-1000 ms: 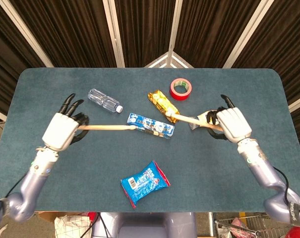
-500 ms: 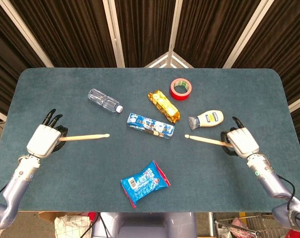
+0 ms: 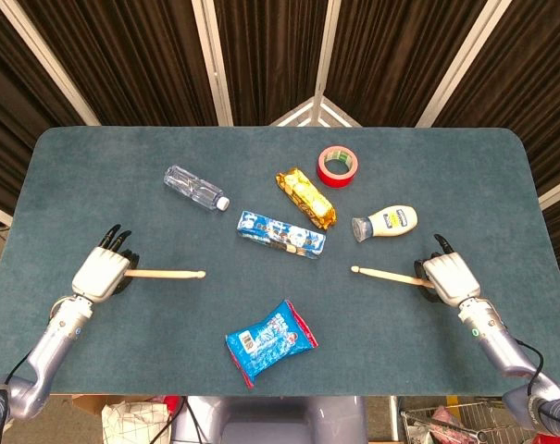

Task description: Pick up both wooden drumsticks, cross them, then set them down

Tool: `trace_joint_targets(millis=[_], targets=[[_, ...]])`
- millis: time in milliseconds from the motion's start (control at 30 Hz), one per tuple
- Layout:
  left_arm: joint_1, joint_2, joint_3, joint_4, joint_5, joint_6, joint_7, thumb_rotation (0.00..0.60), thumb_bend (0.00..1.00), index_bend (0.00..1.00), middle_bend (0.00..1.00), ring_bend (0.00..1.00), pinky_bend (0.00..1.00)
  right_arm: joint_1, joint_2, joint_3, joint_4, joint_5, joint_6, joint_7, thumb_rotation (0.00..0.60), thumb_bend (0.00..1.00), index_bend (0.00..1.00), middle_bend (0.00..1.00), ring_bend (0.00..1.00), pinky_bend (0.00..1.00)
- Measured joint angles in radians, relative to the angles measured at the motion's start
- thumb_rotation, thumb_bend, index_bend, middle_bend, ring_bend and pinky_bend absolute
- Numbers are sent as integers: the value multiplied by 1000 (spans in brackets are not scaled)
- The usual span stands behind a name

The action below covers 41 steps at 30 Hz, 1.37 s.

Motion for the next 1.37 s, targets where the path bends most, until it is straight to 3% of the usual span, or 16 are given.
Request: trace_joint_targets(millis=[100, 333, 433, 567, 767, 900, 1033, 1167, 1267, 1367], targets=[[1, -4, -1, 4, 2, 5, 25, 600, 479, 458, 406, 57, 0, 2, 2, 2, -10, 18, -30, -24, 600, 459, 618, 548, 372, 0], [19, 12, -14, -55, -15, 24, 78, 600, 472, 291, 314, 8, 0, 11, 43, 27, -113, 131, -143, -133, 600, 304, 160, 287, 256, 0], [32, 38, -24, -118, -19, 56, 82, 600, 467, 205, 259, 0, 0, 13, 68, 52, -175, 199, -171, -174, 600, 264, 76, 238, 230, 0], [61, 90, -42, -243, -21, 128, 76, 600, 462, 187, 172, 0, 0, 7, 110, 97, -270, 255, -157, -184, 600, 253, 38, 218, 204, 0], [144, 216, -55, -485, -40, 257, 152, 600, 458, 181, 160, 0, 0, -28, 200, 140, -431, 287, -67, -182, 600, 252, 32, 205, 187, 0], [226, 308, -52, -667, -98, 327, 257, 600, 325, 182, 149, 0, 0, -73, 245, 144, -505, 274, 37, -197, 600, 252, 32, 138, 139, 0], [332, 402, -41, -810, -194, 388, 300, 600, 317, 177, 82, 0, 0, -152, 260, 128, -533, 209, 202, -183, 600, 251, 32, 120, 122, 0], [387, 461, -27, -854, -254, 400, 296, 600, 317, 160, 42, 0, 0, -273, 293, 78, -557, 127, 368, -181, 600, 252, 32, 96, 117, 0], [405, 488, -20, -865, -267, 392, 248, 600, 317, 145, 27, 0, 0, -325, 344, 37, -592, 99, 396, -190, 600, 251, 32, 74, 111, 0], [421, 520, -19, -872, -274, 385, 202, 600, 317, 137, 21, 0, 0, -345, 379, 29, -609, 88, 409, -215, 600, 252, 32, 71, 111, 0]])
